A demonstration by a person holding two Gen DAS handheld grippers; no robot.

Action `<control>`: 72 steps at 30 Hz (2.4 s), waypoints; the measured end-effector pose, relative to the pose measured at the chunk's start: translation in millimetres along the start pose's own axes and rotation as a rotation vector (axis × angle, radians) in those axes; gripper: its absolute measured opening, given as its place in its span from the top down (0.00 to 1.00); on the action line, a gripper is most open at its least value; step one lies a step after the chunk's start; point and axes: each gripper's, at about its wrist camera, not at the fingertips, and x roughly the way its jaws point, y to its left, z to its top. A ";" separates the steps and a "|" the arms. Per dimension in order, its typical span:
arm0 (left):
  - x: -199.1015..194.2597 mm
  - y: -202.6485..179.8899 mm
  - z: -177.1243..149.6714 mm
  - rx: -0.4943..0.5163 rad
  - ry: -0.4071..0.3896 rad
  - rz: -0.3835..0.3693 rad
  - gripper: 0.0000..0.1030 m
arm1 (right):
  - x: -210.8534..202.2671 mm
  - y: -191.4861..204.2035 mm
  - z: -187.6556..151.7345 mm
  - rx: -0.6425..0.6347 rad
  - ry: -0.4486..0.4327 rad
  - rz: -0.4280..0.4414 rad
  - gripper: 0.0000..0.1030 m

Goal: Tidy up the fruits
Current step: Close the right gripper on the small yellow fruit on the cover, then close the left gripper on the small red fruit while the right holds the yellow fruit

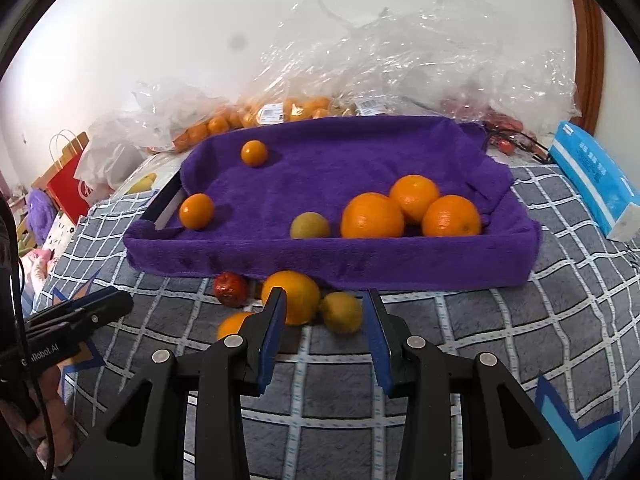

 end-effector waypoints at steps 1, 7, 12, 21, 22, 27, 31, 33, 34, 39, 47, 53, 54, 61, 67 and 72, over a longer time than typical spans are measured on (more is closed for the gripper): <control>0.1 -0.6 0.1 0.003 -0.001 0.001 0.60 | 0.3 -1.4 -0.4 0.000 0.004 -0.001 0.64; 0.7 -3.8 -0.3 0.019 -0.004 0.006 0.60 | 8.0 -8.0 -0.8 0.000 0.033 0.006 0.68; 1.3 -3.2 0.0 0.017 -0.003 0.000 0.60 | 12.8 3.1 -0.2 -0.069 0.036 -0.012 0.68; 0.9 -7.2 -0.2 0.038 -0.010 -0.022 0.60 | 19.9 8.7 -0.9 -0.111 0.064 -0.016 0.77; 0.8 -7.9 -0.3 0.041 -0.011 -0.025 0.60 | 18.3 8.6 -1.3 -0.111 0.056 -0.021 0.77; 1.0 -9.7 -1.0 0.048 -0.003 -0.039 0.60 | 3.6 0.2 -8.3 -0.120 0.020 -0.066 0.77; 4.4 -13.4 -1.3 0.039 0.040 -0.085 0.60 | -8.2 -16.0 -11.4 -0.131 -0.010 -0.108 0.77; 3.7 -22.3 -0.6 0.018 0.064 -0.125 0.60 | -12.9 -26.7 -13.1 -0.126 -0.020 -0.125 0.77; 2.6 -27.6 -0.4 0.018 0.065 -0.149 0.60 | -13.7 -31.3 -13.6 -0.121 -0.024 -0.128 0.77; 11.7 -64.0 7.4 0.049 0.076 -0.181 0.60 | -19.6 -57.8 -14.7 -0.030 -0.040 -0.082 0.77; 38.9 -83.7 15.7 0.071 0.078 -0.036 0.60 | -32.3 -72.1 -18.2 0.000 -0.082 -0.076 0.77; 48.9 -91.4 18.4 0.075 0.099 -0.004 0.61 | -28.4 -70.5 -18.7 -0.002 -0.058 -0.091 0.77; 50.9 -92.8 18.7 0.075 0.105 -0.001 0.61 | -28.2 -69.0 -18.8 -0.008 -0.058 -0.094 0.77; 60.7 -100.4 21.2 0.068 0.112 0.036 0.63 | -26.8 -68.6 -20.3 -0.015 -0.047 -0.099 0.77; 63.1 -100.6 20.2 0.054 0.084 0.066 0.72 | -25.3 -68.6 -20.6 -0.020 -0.040 -0.093 0.77; 60.6 -91.6 18.3 0.030 0.074 0.013 0.77 | -25.2 -67.8 -20.9 -0.027 -0.041 -0.083 0.77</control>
